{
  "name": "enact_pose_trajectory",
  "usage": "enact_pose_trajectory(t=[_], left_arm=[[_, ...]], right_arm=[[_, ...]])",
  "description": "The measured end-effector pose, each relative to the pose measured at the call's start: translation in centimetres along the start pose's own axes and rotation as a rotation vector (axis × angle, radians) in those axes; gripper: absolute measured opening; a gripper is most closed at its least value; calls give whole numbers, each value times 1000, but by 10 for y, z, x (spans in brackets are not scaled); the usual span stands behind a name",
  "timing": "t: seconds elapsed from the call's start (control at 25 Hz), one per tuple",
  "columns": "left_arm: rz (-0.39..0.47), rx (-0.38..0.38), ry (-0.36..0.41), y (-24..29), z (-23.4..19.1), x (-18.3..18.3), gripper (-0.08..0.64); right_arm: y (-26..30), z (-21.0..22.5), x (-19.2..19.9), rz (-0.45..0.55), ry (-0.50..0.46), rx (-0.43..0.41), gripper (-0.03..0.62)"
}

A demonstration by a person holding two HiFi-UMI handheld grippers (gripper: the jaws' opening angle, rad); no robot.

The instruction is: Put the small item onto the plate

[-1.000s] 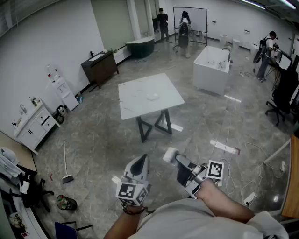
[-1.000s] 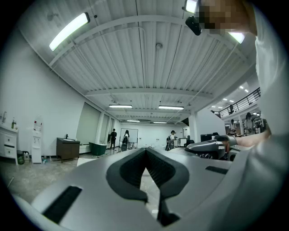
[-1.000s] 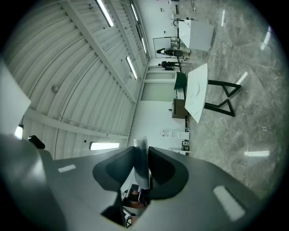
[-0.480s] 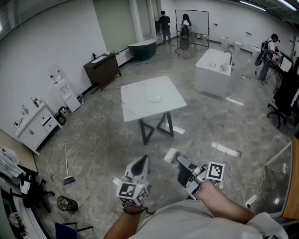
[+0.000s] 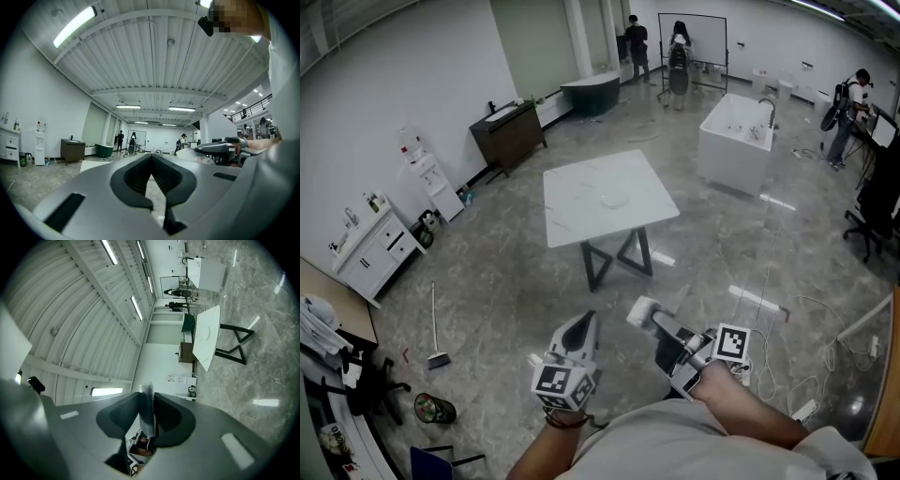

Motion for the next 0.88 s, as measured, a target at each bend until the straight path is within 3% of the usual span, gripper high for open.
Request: enact_pose_trajectory(t=[0.2, 0.64, 0.88], left_arm=[[-9, -12, 7, 61, -7, 0, 6], [10, -95, 27, 214, 13, -3, 6], [-15, -123, 8, 271, 19, 11, 6]], right_arm=[[29, 17, -56, -11, -5, -29, 97], [52, 58, -209, -78, 16, -12, 95], [59, 83, -269, -105, 38, 8, 97]])
Point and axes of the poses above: the fingertips, and each gripper's own axes: y forward along the fingers, z to its right, x out of its underside, the point moved 2 cm from there along -y, backward along the fingers, and after that the axes turned 9 degrees about -x, right-handed, at the moved point
